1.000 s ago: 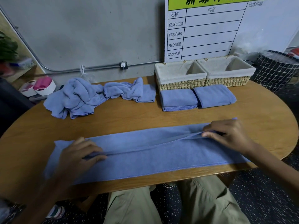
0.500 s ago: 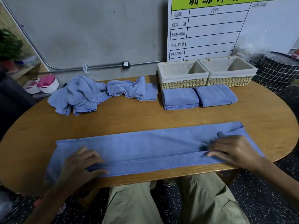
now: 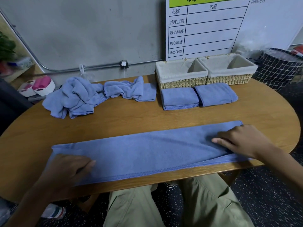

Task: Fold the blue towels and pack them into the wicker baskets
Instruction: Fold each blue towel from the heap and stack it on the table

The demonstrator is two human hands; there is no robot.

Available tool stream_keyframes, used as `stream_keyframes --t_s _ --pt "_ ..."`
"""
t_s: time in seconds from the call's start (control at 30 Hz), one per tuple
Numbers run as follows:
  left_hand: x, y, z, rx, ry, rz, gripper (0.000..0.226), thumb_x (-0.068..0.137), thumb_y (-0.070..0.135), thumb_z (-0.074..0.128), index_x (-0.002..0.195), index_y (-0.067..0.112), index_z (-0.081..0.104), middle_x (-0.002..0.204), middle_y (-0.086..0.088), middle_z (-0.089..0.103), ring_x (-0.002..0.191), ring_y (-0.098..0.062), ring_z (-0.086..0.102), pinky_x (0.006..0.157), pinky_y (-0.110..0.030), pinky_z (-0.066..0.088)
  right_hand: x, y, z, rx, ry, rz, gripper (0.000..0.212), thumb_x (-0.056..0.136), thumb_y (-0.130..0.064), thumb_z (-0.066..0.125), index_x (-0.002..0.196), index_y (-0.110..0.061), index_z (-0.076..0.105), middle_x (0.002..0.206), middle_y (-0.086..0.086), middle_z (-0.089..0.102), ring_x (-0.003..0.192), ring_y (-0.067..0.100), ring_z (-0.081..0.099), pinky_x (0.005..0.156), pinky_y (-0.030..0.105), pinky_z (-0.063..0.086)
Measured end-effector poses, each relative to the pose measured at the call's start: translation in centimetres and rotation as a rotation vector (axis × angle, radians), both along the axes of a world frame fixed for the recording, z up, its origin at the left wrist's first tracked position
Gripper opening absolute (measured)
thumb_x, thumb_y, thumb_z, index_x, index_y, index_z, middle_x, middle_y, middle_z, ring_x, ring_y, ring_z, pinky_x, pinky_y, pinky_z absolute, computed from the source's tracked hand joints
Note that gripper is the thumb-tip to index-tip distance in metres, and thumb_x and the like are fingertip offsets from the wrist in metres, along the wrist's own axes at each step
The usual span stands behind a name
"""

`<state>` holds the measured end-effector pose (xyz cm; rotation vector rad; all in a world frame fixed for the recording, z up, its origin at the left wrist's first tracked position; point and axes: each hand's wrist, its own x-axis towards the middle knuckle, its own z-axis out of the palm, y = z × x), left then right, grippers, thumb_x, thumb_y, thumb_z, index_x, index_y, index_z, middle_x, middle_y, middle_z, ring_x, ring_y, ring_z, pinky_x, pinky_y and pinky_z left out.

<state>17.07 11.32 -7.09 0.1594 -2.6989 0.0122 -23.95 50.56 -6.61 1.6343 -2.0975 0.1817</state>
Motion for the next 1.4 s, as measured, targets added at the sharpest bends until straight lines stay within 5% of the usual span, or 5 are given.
stream_keyframes --t_s 0.3,0.4,0.53,0.73,1.4 --pt "-2.7 3.1 0.8 -0.025 0.069 0.104 0.057 0.104 0.045 0.035 0.061 0.022 0.063 0.058 0.009 0.059 0.051 -0.018 0.057 0.047 -0.017 0.025 2.8 -1.9 0.0 -0.063 -0.135 -0.138 0.065 0.098 -0.066 0.021 0.072 -0.026 0.065 0.060 -0.004 0.058 0.051 0.024 0.059 0.043 0.021 0.016" --pt "-6.9 6.1 -0.7 0.223 0.031 0.135 0.041 0.095 0.043 0.044 0.104 0.018 0.075 0.107 0.004 0.073 0.099 -0.022 0.068 0.085 -0.032 0.050 5.2 -5.7 -1.7 -0.042 -0.347 -0.073 0.051 0.099 -0.060 0.030 0.105 -0.025 0.067 0.099 -0.004 0.064 0.086 0.025 0.061 0.063 0.033 0.044" --pt "-9.6 8.0 -3.1 0.301 -0.362 0.313 0.075 0.088 0.073 0.011 0.154 0.043 0.029 0.166 0.014 0.010 0.155 -0.017 0.005 0.119 -0.057 0.012 5.4 -7.5 -3.6 0.134 -0.482 -0.112 0.064 0.096 -0.069 0.019 0.143 -0.037 0.049 0.153 -0.010 0.041 0.142 0.020 0.036 0.111 0.042 0.032" --pt "-11.7 7.2 -3.1 0.259 -0.461 0.389 0.100 0.066 0.089 -0.023 0.156 0.051 0.001 0.164 0.019 -0.018 0.154 -0.021 -0.017 0.116 -0.068 -0.001 1.5 -7.7 -3.4 0.266 -0.571 -0.156 0.076 0.085 -0.083 -0.005 0.152 -0.054 0.018 0.165 -0.021 0.006 0.154 0.009 -0.001 0.124 0.042 0.005" --pt "-8.2 3.3 -3.6 0.285 -0.414 0.669 0.091 0.073 0.084 -0.007 0.157 0.049 0.004 0.169 0.007 -0.002 0.155 -0.030 -0.004 0.116 -0.069 0.007 3.0 -6.9 -3.7 0.209 -0.565 -0.357 0.082 0.082 -0.078 -0.001 0.156 -0.046 0.013 0.167 -0.014 0.005 0.154 0.017 -0.001 0.122 0.045 0.006"
